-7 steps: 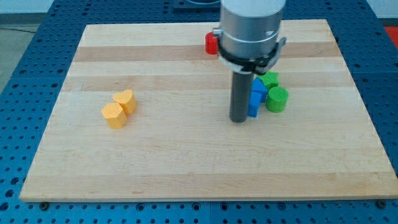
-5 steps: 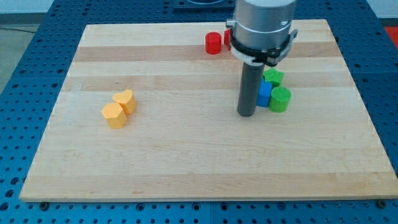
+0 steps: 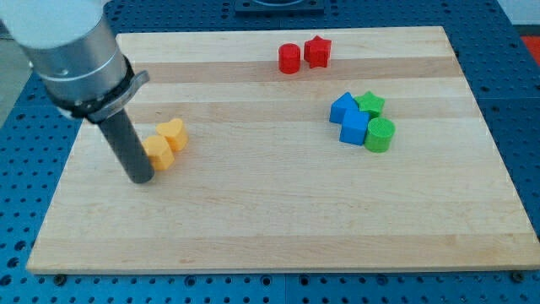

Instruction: Slide the hexagon into the red circle

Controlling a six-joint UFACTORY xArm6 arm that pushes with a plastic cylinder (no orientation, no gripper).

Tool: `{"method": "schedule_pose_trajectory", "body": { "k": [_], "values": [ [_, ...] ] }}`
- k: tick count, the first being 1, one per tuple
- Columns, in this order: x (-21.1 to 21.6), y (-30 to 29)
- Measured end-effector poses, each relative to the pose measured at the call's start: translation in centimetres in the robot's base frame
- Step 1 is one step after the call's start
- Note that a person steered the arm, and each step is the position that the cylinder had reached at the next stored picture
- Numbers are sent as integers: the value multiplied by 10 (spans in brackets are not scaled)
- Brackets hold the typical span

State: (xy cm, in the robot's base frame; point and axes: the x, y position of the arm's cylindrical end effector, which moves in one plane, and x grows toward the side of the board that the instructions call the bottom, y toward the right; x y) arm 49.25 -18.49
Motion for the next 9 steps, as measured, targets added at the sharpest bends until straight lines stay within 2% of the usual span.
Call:
{"method": "schedule_pose_trajectory", "body": {
  "k": [2, 4, 5, 6, 7, 8, 9],
  "values": [
    [-57, 13],
    [-114, 93],
    [-137, 114],
    [-133, 126],
    [-112, 140],
    [-117, 173],
    [-132, 180]
  ]
}}
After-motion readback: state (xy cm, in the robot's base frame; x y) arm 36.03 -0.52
